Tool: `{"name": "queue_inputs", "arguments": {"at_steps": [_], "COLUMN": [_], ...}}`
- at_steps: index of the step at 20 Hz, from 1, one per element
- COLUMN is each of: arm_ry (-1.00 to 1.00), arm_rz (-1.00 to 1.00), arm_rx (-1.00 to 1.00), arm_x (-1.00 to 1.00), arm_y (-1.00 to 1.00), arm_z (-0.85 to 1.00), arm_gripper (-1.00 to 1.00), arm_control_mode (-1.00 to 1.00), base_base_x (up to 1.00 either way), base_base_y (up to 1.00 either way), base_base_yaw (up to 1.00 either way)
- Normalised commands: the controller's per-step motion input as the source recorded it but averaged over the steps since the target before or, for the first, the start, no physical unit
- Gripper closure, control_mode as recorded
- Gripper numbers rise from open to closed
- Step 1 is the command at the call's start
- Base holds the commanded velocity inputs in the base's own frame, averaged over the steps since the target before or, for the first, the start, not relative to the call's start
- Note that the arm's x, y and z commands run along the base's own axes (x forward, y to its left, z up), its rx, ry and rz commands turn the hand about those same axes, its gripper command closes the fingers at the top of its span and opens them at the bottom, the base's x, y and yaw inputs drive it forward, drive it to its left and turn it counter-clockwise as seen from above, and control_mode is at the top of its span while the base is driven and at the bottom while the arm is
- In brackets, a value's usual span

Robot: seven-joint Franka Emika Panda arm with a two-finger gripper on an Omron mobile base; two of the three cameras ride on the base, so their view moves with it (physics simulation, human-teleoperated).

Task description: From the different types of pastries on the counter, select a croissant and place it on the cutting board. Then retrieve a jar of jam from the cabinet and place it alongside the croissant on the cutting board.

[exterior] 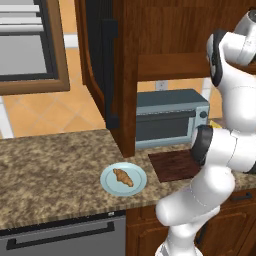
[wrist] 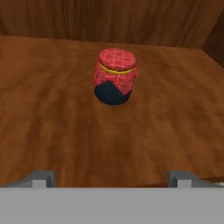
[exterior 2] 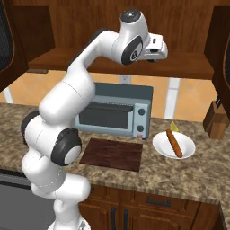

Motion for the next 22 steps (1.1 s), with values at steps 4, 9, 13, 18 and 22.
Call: {"name": "queue_inputs", "arguments": {"at_steps": [4,9,13,18,22], "arm_ry": [0.05,0.0,0.0,0.0,0.0], "arm_rz": [0.0,0.0,0.0,0.0,0.0], "arm_rx": [0.02,0.03,0.02,0.0,0.0], "arm_x": [0.97,0.53,0.37,0.12,0.21], "arm_y": [0.0,-0.27,-0.14,0.0,-0.03], "arm_z": [0.14,0.04,0.02,-0.02,-0.11], "arm_gripper": [-1.0,-1.0,-1.0,-1.0,-1.0], "arm_control_mode": [-1.0,-1.0,-1.0,-1.0,-1.0], "base_base_x": [0.0,0.0,0.0,0.0,0.0], "base_base_y": [0.0,0.0,0.0,0.0,0.0], "base_base_yaw": [0.0,0.0,0.0,0.0,0.0]}}
